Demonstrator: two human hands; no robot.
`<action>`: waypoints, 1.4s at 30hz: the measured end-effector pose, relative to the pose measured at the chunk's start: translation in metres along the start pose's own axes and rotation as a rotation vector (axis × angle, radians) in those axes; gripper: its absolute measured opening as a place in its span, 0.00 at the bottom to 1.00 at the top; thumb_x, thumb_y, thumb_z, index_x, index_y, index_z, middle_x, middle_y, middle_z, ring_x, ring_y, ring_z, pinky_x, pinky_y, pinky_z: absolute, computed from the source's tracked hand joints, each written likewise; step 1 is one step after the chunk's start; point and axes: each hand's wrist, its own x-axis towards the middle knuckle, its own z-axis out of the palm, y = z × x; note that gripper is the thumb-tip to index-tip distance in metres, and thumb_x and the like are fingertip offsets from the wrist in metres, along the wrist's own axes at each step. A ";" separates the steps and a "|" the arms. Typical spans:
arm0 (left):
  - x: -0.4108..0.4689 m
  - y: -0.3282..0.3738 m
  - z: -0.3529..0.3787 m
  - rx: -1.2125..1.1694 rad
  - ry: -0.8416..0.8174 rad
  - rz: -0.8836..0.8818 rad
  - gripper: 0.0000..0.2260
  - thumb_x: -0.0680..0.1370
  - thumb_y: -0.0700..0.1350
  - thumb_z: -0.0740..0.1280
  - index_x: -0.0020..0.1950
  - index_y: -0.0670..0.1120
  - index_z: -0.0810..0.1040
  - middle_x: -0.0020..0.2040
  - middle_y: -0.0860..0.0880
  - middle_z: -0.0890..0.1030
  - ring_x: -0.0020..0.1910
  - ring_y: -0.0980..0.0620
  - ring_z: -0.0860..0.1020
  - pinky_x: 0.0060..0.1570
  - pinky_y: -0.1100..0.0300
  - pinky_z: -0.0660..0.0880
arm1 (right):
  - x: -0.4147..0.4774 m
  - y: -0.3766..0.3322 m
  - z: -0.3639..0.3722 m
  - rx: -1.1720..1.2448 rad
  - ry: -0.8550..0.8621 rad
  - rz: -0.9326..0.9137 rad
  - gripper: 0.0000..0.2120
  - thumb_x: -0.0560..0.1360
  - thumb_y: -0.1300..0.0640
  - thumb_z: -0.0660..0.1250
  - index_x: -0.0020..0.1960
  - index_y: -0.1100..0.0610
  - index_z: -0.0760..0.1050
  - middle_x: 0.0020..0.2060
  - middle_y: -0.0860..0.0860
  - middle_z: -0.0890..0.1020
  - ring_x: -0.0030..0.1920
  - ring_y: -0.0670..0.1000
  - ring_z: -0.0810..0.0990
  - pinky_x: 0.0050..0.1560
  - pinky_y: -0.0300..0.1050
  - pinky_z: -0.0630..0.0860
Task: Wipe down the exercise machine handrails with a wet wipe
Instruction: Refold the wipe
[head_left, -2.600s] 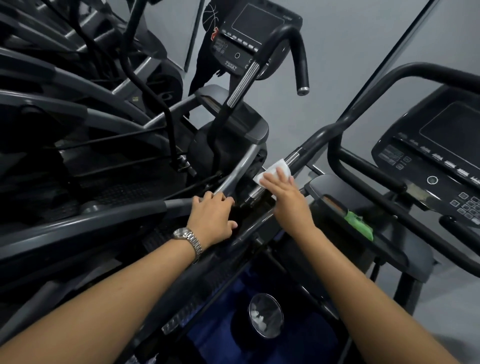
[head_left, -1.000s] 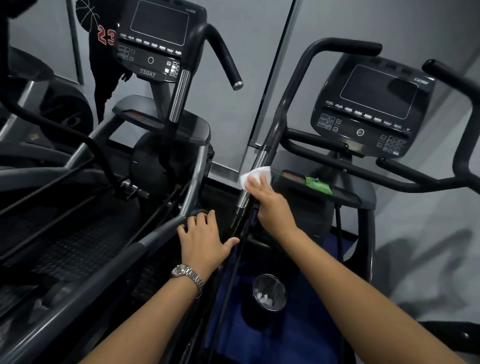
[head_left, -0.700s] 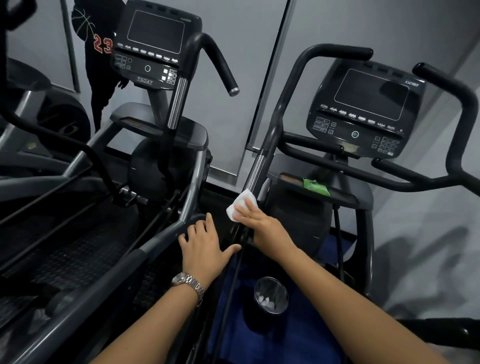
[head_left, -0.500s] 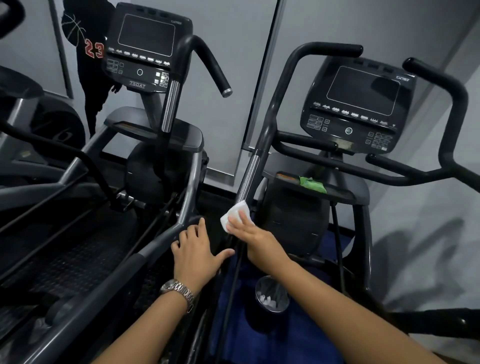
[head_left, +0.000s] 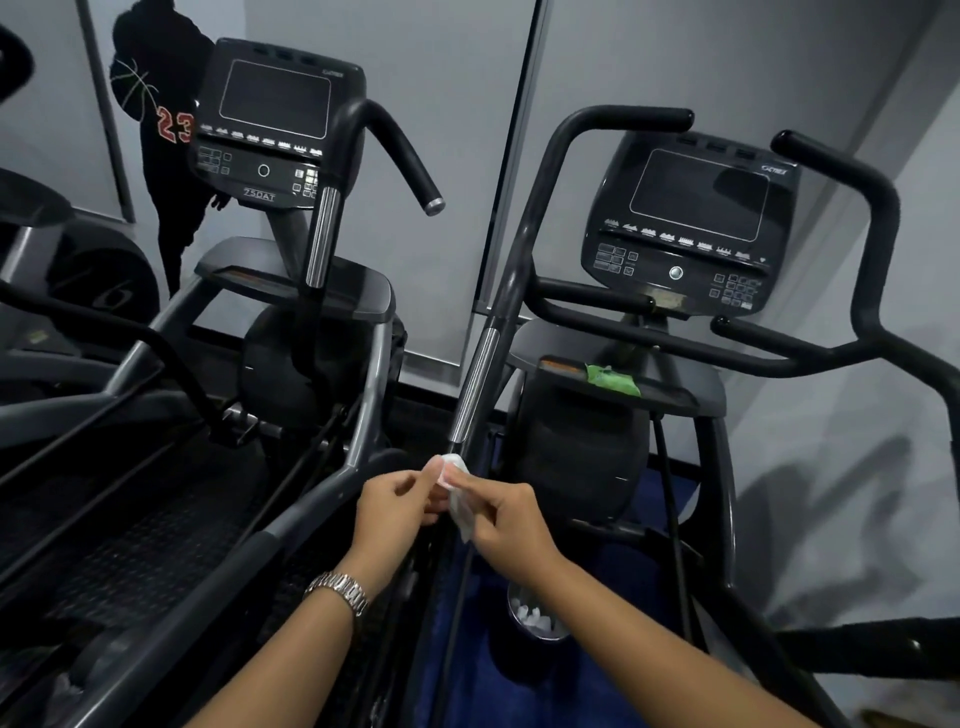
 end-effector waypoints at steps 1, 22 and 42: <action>0.001 0.004 0.002 -0.050 -0.019 -0.014 0.13 0.76 0.49 0.68 0.42 0.40 0.83 0.39 0.42 0.84 0.40 0.50 0.83 0.40 0.60 0.78 | 0.001 -0.007 0.000 0.031 -0.021 -0.042 0.18 0.75 0.63 0.63 0.63 0.52 0.77 0.39 0.47 0.84 0.32 0.42 0.79 0.37 0.38 0.76; 0.014 -0.006 -0.020 0.264 0.004 0.163 0.02 0.77 0.37 0.64 0.47 0.43 0.75 0.38 0.51 0.78 0.39 0.57 0.75 0.36 0.73 0.69 | 0.128 0.007 -0.043 -1.053 -0.253 -0.065 0.32 0.81 0.40 0.42 0.78 0.57 0.40 0.76 0.50 0.37 0.74 0.51 0.31 0.71 0.61 0.35; 0.029 -0.052 -0.005 0.234 0.113 0.206 0.05 0.76 0.43 0.69 0.49 0.50 0.84 0.44 0.54 0.83 0.45 0.60 0.80 0.47 0.68 0.74 | 0.135 0.026 -0.036 -0.981 -0.160 -0.162 0.31 0.81 0.42 0.46 0.77 0.60 0.48 0.78 0.51 0.44 0.75 0.54 0.33 0.74 0.56 0.37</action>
